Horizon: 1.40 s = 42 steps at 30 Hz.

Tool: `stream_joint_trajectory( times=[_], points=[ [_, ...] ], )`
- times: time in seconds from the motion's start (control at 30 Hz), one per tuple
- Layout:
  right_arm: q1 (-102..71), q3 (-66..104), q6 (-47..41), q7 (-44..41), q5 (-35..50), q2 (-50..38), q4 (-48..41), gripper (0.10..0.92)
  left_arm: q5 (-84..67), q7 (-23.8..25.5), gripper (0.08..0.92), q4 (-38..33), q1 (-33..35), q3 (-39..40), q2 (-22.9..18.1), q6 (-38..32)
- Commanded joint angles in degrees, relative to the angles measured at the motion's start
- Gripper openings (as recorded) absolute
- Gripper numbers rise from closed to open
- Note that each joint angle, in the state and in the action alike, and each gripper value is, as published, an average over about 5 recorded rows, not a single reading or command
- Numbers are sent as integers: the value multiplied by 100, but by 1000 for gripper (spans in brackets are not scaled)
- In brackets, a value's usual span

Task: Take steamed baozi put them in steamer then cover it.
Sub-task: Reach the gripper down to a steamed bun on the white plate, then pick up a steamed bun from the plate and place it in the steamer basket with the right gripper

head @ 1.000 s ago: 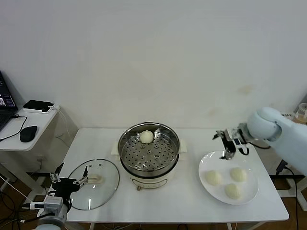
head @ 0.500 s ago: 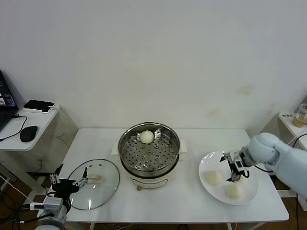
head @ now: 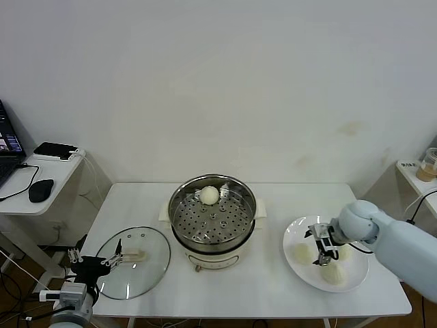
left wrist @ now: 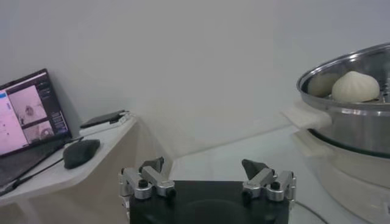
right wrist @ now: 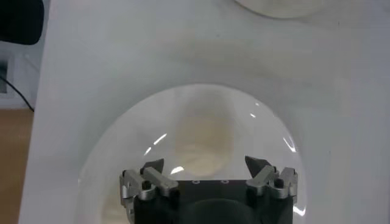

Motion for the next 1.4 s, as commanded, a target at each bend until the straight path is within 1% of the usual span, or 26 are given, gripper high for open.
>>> stream_joint_trajectory(
  times=[0.03, 0.13, 0.2, 0.33, 0.5, 0.6, 0.77, 0.9, 1.1, 1.27, 1.4],
  points=[
    [-96, -5, -22, 61, -154, 339, -333, 823, 4, 1, 823, 8, -4, -4, -4, 3],
    [-102, -13, -43, 57, -177, 387, -383, 817, 4, 1, 823, 13, -7, -6, -10, 5],
    [-105, -16, -61, 52, -198, 401, -394, 798, 5, 1, 823, 15, -7, -7, -14, 7],
    [-108, -21, -108, 54, -233, 410, -411, 740, 7, -1, 823, 11, -2, -8, -25, 7],
    [-99, -9, -128, 31, -211, 381, -383, 636, 19, -2, 823, 3, -2, 9, -46, 7],
    [-61, 25, -116, -45, -177, 323, -335, 605, 25, -3, 823, -2, -2, 17, -57, 6],
    [142, 140, -88, -299, -55, 76, -162, 602, 29, -5, 823, -20, -4, 21, -56, 11],
    [480, 194, -87, -435, 196, -260, 26, 602, 28, -5, 823, -42, -10, 27, -37, 23],
    [1488, -188, -114, -488, 682, -660, 257, 602, 25, -5, 823, -65, -16, 63, -14, 30],
    [3131, -1099, -274, -414, 1341, -482, 265, 608, 20, -16, 823, -53, -24, 107, 24, 43],
    [4256, -1849, -486, -294, 1889, 124, 247, 612, 12, -32, 823, -51, -49, 120, 42, 72]
  ],
)
